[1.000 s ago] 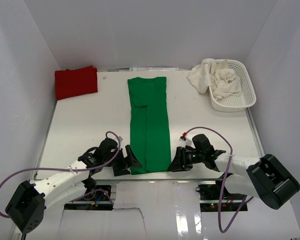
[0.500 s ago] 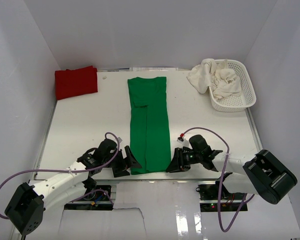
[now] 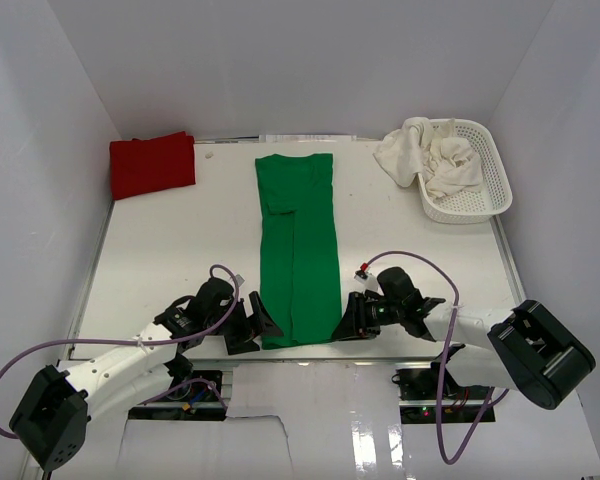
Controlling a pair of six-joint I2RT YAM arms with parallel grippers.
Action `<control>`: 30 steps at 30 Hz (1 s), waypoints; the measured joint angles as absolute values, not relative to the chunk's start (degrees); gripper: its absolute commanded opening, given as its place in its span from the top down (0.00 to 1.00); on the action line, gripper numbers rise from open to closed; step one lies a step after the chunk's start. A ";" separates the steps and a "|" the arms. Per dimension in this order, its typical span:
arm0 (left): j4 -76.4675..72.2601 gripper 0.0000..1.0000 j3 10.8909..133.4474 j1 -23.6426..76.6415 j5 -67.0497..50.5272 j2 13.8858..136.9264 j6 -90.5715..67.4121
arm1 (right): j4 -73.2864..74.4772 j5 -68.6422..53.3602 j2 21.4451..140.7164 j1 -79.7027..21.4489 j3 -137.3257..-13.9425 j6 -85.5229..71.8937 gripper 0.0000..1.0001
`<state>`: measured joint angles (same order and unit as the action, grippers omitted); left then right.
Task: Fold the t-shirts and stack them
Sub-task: Grab the bottom of the folded rectangular tshirt with both arms
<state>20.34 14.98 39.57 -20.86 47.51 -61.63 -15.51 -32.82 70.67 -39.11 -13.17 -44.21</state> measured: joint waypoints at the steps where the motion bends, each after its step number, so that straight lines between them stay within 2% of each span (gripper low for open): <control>1: 20.34 0.04 14.98 39.57 -20.86 47.51 -61.63 | -15.27 -32.73 70.74 -39.07 -13.26 -44.12 0.61; 6: 20.34 0.04 14.96 39.57 -20.86 47.51 -61.71 | -14.46 -32.14 70.89 -38.26 -13.30 -43.24 0.69; 13: 19.90 0.12 14.74 39.53 -21.12 48.12 -61.98 | -12.91 -31.20 70.83 -37.52 -13.30 -42.26 0.90; 18: 18.48 0.21 14.17 39.53 -22.13 49.47 -62.33 | -12.60 -31.05 70.83 -37.50 -13.30 -41.80 0.92; 23: 16.16 0.35 13.15 39.51 -23.22 51.07 -63.00 | -12.60 -31.14 70.83 -37.52 -13.30 -41.78 0.92; 28: 14.90 0.38 12.58 39.48 -23.57 52.05 -63.46 | -12.60 -31.22 70.83 -37.50 -13.30 -41.71 0.92; 29: 14.90 0.44 12.58 39.48 -23.57 52.07 -63.48 | -12.60 -31.22 70.83 -37.50 -13.30 -41.71 0.92; 30: 15.07 0.44 12.58 39.48 -23.40 52.07 -63.57 | -12.60 -31.24 70.83 -37.52 -13.30 -41.71 0.92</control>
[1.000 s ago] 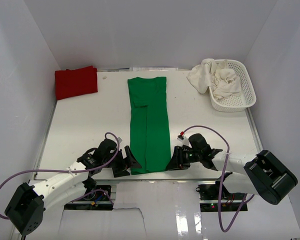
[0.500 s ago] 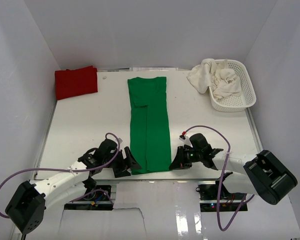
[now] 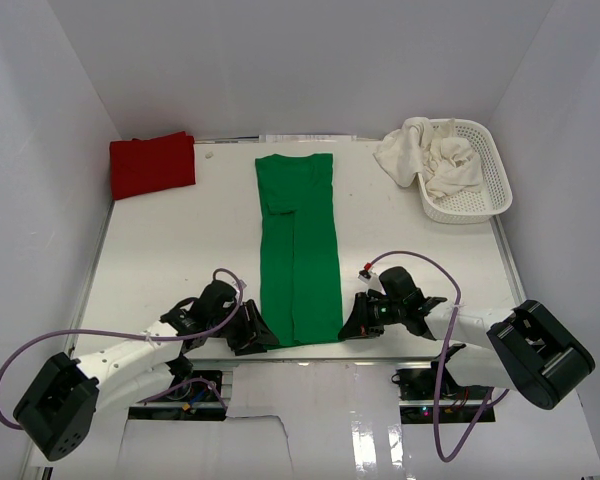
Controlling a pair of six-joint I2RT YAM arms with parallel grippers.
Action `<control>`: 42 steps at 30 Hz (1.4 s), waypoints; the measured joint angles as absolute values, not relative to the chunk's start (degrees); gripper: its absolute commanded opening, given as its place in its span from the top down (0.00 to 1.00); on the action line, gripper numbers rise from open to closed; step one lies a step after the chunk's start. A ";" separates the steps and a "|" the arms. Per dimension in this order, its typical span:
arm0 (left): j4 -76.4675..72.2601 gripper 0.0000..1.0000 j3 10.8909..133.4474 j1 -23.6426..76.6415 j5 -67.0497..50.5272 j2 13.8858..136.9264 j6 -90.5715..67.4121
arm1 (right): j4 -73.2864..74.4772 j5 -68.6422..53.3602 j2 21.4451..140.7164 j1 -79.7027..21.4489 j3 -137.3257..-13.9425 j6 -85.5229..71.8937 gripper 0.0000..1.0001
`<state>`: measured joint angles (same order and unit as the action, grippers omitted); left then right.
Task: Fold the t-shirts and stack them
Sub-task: Grab the bottom of the folded rectangular tshirt with both arms
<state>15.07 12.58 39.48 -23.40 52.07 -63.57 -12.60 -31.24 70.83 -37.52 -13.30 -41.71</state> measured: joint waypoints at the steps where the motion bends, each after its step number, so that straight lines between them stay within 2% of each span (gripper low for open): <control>1: 15.46 0.44 12.56 39.48 -22.90 52.07 -63.64 | -12.60 -31.24 70.83 -37.50 -13.28 -41.69 0.92; 13: 19.00 0.43 13.39 39.42 -19.92 50.68 -65.04 | -12.67 -31.29 70.65 -37.52 -13.13 -41.63 0.92; 19: 19.40 0.48 13.47 38.46 -19.88 50.89 -65.08 | -13.80 -31.64 70.11 -37.50 -12.19 -41.65 0.92; 20: 19.38 0.50 13.47 38.33 -19.92 51.07 -65.08 | -13.87 -31.66 70.11 -37.50 -12.14 -41.65 0.92; 22: 19.31 0.67 13.47 38.00 -19.86 51.55 -64.97 | -13.93 -31.68 70.11 -37.50 -12.10 -41.65 0.92; 23: 19.57 0.79 13.43 37.91 -19.31 51.88 -64.38 | -13.93 -31.68 70.11 -37.50 -12.10 -41.65 0.92; 27: 19.62 0.90 13.28 37.28 -19.03 52.69 -64.38 | -14.33 -31.77 70.06 -37.47 -11.81 -41.67 0.92; 28: 19.64 0.99 13.28 37.23 -19.00 52.66 -64.34 | -14.44 -31.88 70.04 -37.45 -11.77 -41.67 0.92; 42: 22.17 1.00 13.37 37.19 -19.57 50.74 -63.88 | -11.09 -31.88 67.02 -37.47 -11.62 -41.34 0.92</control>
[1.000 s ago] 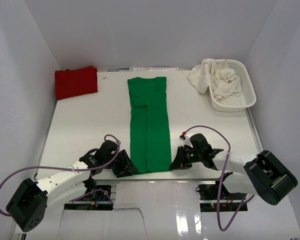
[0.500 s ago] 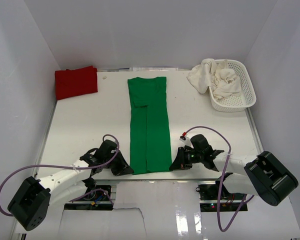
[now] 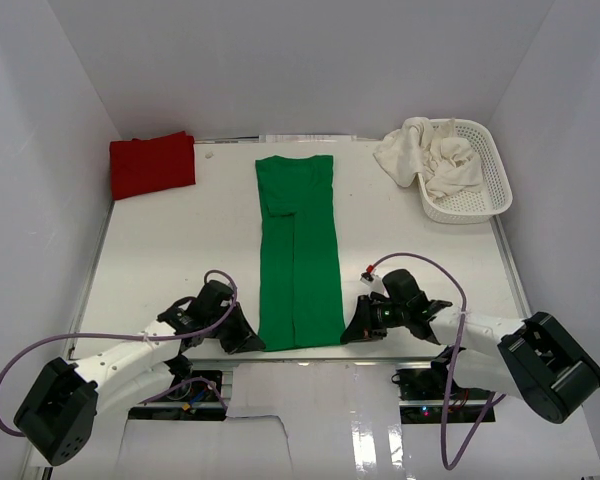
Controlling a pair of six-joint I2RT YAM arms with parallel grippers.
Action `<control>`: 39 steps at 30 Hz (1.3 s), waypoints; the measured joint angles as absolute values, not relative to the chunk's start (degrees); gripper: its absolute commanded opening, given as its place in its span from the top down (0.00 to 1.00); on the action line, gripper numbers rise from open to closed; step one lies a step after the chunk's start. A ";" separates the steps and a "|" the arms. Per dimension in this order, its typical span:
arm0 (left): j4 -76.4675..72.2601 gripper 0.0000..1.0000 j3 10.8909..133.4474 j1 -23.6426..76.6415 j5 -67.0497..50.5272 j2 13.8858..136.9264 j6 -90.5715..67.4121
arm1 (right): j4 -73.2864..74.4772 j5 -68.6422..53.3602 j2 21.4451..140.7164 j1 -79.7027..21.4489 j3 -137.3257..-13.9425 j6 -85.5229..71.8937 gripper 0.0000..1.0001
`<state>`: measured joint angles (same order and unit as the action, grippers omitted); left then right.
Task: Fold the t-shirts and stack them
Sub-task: Grab the bottom of the folded rectangular tshirt with both arms, then fold the folded rectangular tshirt in 1/3 of the way
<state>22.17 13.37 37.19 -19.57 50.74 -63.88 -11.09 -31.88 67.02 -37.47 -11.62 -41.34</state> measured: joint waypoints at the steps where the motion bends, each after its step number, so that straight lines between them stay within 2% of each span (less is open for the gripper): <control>1: 22.85 1.00 13.63 37.19 -19.57 50.68 -63.81 | -9.80 -31.88 66.35 -37.47 -11.94 -41.19 0.92; 9: 27.40 1.00 16.75 37.19 -19.07 51.59 -62.76 | -3.77 -32.38 62.22 -37.47 -15.88 -39.59 0.92; 28: 31.57 1.00 28.88 36.67 -18.00 54.68 -61.84 | 3.64 -33.32 61.58 -37.39 -23.83 -37.04 0.92; 39: 32.73 1.00 34.65 28.62 -20.36 59.16 -57.32 | 7.22 -36.21 65.45 -32.10 -32.51 -33.89 0.92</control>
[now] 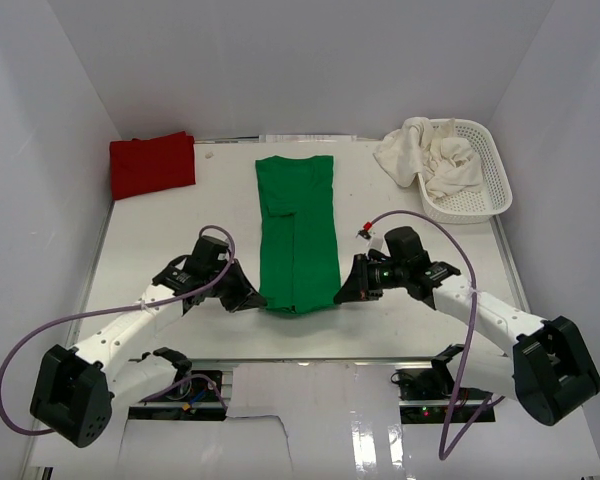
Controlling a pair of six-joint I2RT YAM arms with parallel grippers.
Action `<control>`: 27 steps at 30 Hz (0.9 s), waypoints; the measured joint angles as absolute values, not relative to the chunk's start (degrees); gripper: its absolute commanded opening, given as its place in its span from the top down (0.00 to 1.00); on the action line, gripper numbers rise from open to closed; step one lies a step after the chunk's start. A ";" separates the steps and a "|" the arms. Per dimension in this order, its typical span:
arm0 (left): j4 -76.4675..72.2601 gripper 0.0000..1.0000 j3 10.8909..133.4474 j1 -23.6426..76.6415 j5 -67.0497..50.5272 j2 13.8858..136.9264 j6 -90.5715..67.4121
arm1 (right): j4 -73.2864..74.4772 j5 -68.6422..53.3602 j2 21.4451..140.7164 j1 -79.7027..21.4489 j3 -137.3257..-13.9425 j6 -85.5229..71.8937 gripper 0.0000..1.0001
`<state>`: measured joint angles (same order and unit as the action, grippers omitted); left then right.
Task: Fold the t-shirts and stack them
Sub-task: Fold the folded rectangular tshirt in 1/3 of the way
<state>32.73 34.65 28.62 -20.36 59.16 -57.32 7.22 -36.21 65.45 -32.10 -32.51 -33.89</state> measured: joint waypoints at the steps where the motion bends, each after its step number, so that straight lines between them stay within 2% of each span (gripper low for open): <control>1: 32.91 1.00 35.53 27.75 -20.69 59.83 -56.71 | 7.55 -36.38 66.13 -31.75 -33.47 -33.56 0.92; 27: 31.97 1.00 54.46 21.78 -21.23 80.66 -48.42 | 12.14 -41.80 86.28 -23.31 -51.51 -24.56 0.92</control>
<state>31.97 54.46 21.78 -21.23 80.66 -48.42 12.14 -41.80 86.28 -23.31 -51.51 -24.56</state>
